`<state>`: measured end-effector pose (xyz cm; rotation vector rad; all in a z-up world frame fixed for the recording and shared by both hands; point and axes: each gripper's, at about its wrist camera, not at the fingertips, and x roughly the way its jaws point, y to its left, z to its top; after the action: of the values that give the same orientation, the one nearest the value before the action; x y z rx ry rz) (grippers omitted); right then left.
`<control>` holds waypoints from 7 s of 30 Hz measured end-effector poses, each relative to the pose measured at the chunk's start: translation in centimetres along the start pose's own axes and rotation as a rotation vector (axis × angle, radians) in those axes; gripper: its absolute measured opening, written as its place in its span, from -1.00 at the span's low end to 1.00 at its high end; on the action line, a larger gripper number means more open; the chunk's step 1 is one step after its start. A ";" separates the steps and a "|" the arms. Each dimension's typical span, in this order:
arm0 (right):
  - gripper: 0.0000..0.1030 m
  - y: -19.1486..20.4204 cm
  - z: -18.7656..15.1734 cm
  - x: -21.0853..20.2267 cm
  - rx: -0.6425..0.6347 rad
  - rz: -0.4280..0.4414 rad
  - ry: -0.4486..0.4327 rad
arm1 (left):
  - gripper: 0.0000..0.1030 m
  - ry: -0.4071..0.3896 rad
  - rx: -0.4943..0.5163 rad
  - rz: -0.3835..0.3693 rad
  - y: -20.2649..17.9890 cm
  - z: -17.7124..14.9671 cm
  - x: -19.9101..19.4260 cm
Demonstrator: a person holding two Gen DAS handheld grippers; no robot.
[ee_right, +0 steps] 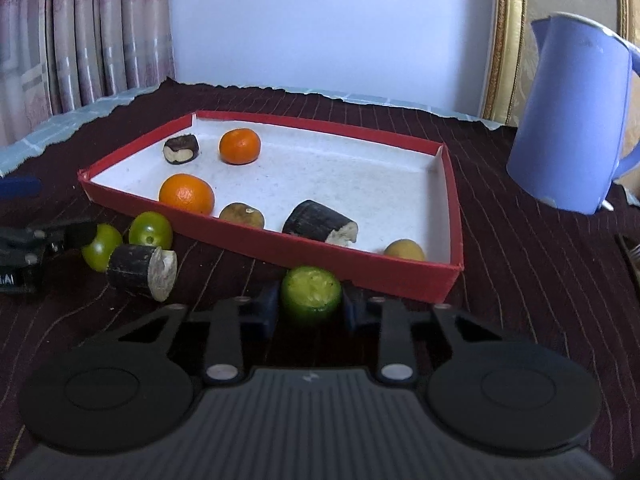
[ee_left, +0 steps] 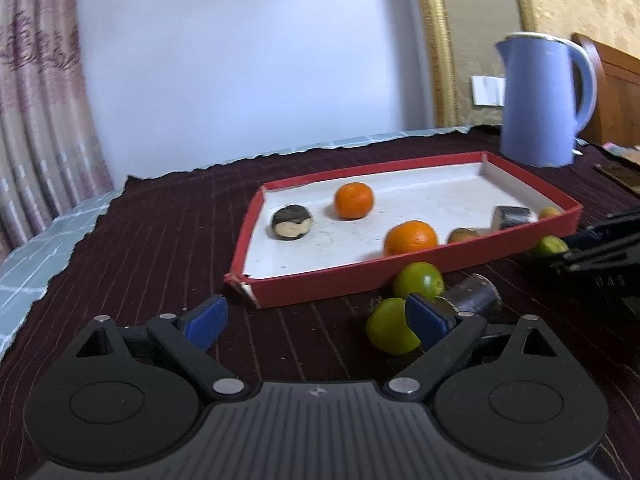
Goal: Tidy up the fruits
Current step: 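Withdraw both open tools from the tray toward the loose green fruit, then close the left tool on a green tomato while the right tool closes on a green lime half, then carry the green tomato with the left tool while the right tool carries the lime half, then open the right tool to drop the lime half while the left tool releases the green tomato, then withdraw both open tools from the tray toward the loose pieces on the cloth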
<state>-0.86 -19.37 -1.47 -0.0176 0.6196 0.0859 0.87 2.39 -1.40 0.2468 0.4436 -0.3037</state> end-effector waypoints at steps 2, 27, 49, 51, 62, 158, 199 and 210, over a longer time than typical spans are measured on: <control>-0.43 -0.2 -0.2 -0.2 0.011 0.003 -0.006 | 0.87 -0.002 0.038 -0.013 -0.7 -0.1 0.0; -0.42 -0.9 -0.3 -0.5 0.054 0.011 -0.024 | -0.35 0.079 0.027 -0.105 -1.0 0.3 1.4; -0.42 -0.5 1.1 -3.5 0.079 0.011 -0.159 | -0.34 0.072 -0.055 -0.008 -1.8 3.9 1.6; -0.42 -0.4 1.5 -3.5 0.074 0.010 -0.165 | -0.34 0.082 -0.058 -0.001 -2.0 4.3 1.9; -0.42 0.3 3.8 -2.7 0.033 0.002 -0.185 | -0.34 0.119 -0.064 0.054 -2.7 6.8 4.2; 0.73 -3.4 7.8 7.6 0.167 -0.184 -0.172 | -0.33 0.105 -0.049 0.214 -4.3 10.8 14.1; 1.00 -2.8 7.2 8.1 0.116 -0.195 -0.135 | 0.39 0.154 -0.105 0.250 -2.2 9.6 13.1; 1.00 -1.6 6.5 7.5 0.058 -0.239 -0.126 | 0.39 0.186 -0.166 0.221 -0.6 8.0 11.7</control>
<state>9.16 -20.13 -0.52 -0.0303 0.4897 -0.1614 13.77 -3.27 0.24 0.1607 0.6169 -0.0268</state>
